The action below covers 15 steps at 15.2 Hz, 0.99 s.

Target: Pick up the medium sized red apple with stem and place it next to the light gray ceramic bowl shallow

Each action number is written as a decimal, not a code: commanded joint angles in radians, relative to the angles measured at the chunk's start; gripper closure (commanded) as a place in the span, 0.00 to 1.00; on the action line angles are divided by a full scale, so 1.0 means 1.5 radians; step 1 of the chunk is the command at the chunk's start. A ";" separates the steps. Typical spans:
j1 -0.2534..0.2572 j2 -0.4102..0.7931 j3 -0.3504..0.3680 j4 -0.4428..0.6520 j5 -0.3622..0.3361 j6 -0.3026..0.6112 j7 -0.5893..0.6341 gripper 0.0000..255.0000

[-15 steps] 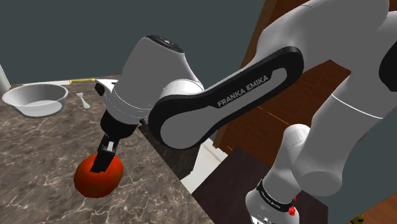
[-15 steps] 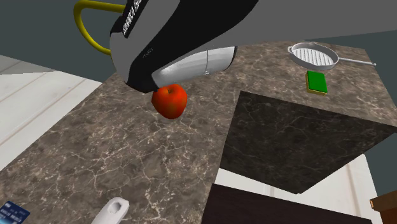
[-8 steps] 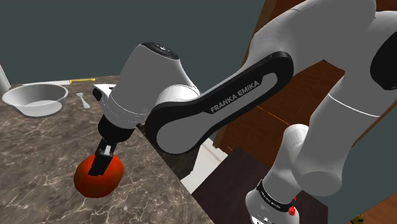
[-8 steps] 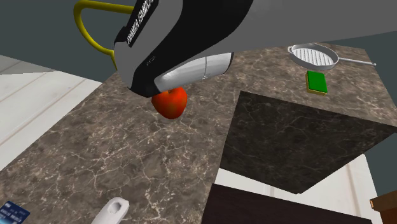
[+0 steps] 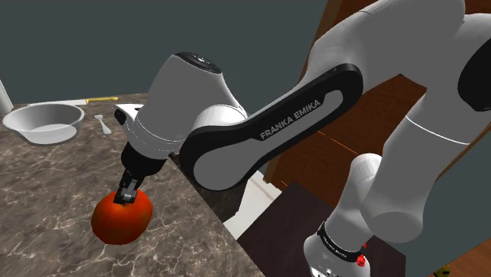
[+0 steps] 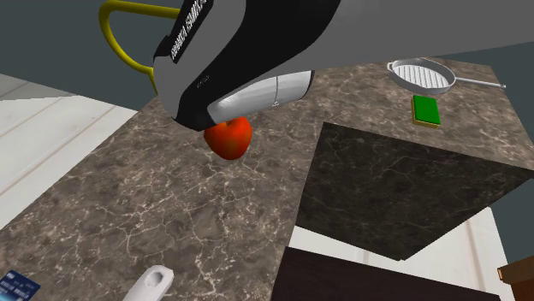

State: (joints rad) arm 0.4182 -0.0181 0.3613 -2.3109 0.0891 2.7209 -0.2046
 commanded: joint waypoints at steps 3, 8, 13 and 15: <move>0.000 0.000 0.000 0.000 0.000 0.000 0.000 1.00; 0.000 -0.022 -0.001 0.016 0.010 -0.037 -0.006 1.00; 0.000 -0.046 -0.004 0.038 0.019 -0.083 -0.011 1.00; 0.000 -0.055 -0.005 0.048 0.022 -0.101 -0.012 1.00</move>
State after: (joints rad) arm 0.4183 -0.0945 0.3547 -2.2463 0.1202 2.5832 -0.2214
